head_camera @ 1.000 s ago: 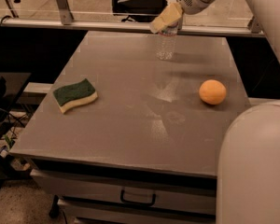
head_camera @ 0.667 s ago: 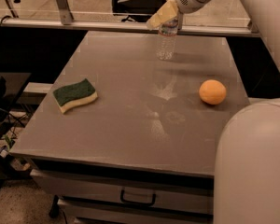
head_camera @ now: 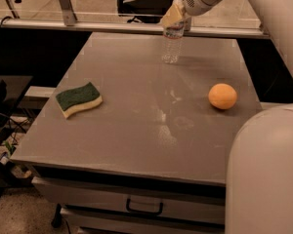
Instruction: Move water bottle near sponge
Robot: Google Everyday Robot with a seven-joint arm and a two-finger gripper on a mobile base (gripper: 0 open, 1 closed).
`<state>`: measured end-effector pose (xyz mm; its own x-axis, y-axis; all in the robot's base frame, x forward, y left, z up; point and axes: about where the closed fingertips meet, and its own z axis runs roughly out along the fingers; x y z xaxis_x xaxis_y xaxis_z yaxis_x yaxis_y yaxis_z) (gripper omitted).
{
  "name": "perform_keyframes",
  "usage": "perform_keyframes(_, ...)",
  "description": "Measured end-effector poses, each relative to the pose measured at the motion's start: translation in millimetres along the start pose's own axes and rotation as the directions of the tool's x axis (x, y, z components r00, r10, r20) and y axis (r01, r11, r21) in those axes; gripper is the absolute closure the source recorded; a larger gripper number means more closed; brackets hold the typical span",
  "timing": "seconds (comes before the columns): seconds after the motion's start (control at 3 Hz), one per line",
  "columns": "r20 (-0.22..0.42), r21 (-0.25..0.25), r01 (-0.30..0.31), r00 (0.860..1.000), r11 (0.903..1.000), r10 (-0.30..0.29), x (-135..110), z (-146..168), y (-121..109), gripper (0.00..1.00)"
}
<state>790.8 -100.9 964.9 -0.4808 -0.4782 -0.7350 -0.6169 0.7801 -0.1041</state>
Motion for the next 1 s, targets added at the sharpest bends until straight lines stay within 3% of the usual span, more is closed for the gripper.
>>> perform_keyframes(0.33, 0.007, -0.015, 0.021, 1.0, 0.9997, -0.021, -0.9, -14.8, 6.3, 0.7)
perform_keyframes(0.67, 0.035, -0.068, 0.068, 0.997, 0.9954, -0.065, 6.5, -66.9, 29.8, 1.0)
perform_keyframes(1.0, 0.041, -0.103, 0.084, 0.996, 0.9911, -0.08, 24.9, -100.8, 44.7, 1.0)
